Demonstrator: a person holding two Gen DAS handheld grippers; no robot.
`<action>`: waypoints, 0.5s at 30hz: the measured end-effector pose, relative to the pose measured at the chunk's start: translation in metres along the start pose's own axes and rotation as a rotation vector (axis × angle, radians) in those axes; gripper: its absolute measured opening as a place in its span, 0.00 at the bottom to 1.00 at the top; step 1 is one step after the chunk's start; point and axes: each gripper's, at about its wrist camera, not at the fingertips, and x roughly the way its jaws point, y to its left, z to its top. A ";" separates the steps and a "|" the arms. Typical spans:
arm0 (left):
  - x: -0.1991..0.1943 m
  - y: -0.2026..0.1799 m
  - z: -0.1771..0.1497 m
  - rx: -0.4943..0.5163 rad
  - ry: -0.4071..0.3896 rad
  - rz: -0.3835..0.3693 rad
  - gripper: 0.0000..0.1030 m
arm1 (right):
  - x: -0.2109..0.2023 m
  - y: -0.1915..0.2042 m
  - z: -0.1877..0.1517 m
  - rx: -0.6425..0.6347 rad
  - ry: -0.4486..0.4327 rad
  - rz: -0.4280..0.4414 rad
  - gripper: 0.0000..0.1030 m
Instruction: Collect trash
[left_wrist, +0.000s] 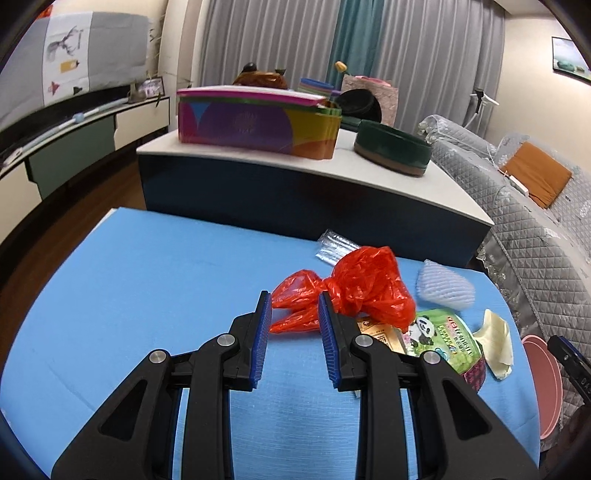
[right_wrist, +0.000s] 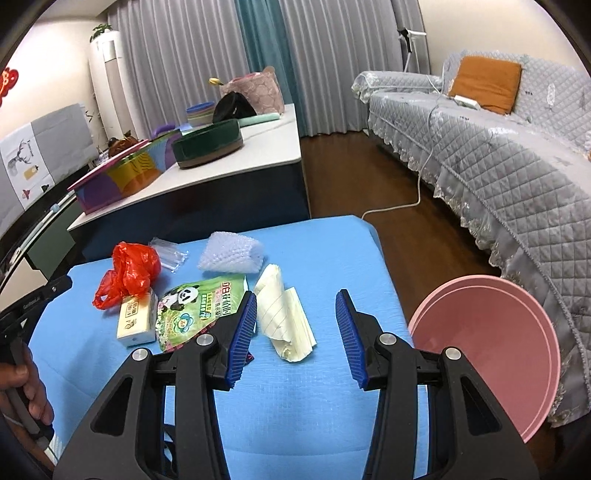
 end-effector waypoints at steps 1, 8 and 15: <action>0.002 0.000 0.000 -0.006 0.005 -0.002 0.26 | 0.003 0.000 0.000 0.004 0.005 0.000 0.44; 0.011 -0.006 -0.003 -0.005 0.020 -0.008 0.26 | 0.018 0.003 0.000 0.010 0.035 0.022 0.44; 0.033 0.008 -0.005 -0.087 0.073 0.012 0.43 | 0.034 0.009 -0.002 -0.019 0.059 0.041 0.44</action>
